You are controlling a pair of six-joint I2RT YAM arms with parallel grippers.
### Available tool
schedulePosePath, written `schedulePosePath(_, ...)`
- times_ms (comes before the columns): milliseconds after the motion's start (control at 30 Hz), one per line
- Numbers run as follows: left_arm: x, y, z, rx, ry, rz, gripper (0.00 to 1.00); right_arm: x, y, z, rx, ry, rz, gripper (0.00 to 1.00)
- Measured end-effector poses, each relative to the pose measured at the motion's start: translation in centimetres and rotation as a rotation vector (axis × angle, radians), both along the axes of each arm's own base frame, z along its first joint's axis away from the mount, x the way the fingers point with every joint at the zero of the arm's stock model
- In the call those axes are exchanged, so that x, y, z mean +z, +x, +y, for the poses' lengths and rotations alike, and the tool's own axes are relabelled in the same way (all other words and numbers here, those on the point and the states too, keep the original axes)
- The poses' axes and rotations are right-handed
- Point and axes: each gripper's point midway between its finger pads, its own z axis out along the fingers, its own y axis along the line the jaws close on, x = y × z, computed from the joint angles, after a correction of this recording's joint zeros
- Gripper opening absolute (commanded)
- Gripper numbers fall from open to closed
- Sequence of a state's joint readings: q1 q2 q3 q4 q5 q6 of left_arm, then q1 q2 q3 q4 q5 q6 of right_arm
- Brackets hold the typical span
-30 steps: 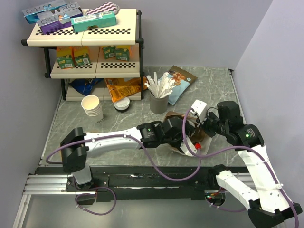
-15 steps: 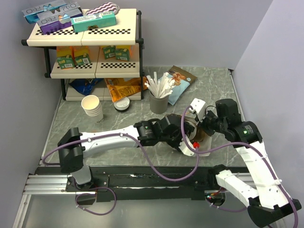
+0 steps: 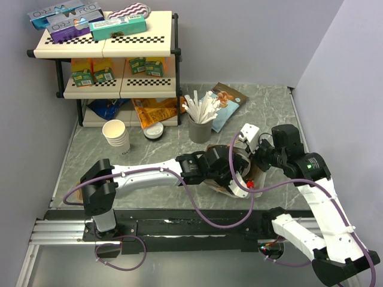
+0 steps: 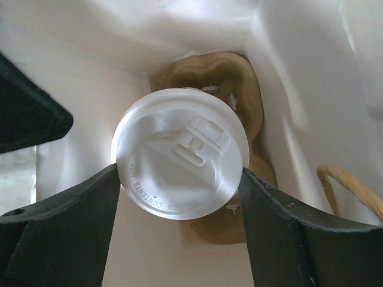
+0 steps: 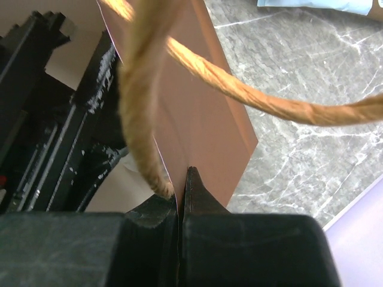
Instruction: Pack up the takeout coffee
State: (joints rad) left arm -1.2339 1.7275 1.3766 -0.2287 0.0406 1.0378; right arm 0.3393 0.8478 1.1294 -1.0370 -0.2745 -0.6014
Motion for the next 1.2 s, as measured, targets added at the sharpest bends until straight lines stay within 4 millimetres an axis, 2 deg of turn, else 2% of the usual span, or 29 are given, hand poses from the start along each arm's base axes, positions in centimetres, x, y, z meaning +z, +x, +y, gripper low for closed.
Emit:
schedulePosePath(733, -1.8, 0.4, -2.3, -0.061, 0.072, -0.055, 0.01, -0.1, -0.2, 0.2, -0.018, 0.025, 0.022, 0.0)
schedulePosePath(900, -2.6, 0.7, -2.6, -0.067, 0.098, -0.072, 0.01, -0.2, -0.3, 0.4, -0.022, 0.035, 0.035, 0.0)
schedulePosePath(1200, -2.9, 0.3, -2.5, -0.114, 0.148, -0.086, 0.01, -0.3, -0.4, 0.7, -0.04, 0.064, 0.065, 0.0)
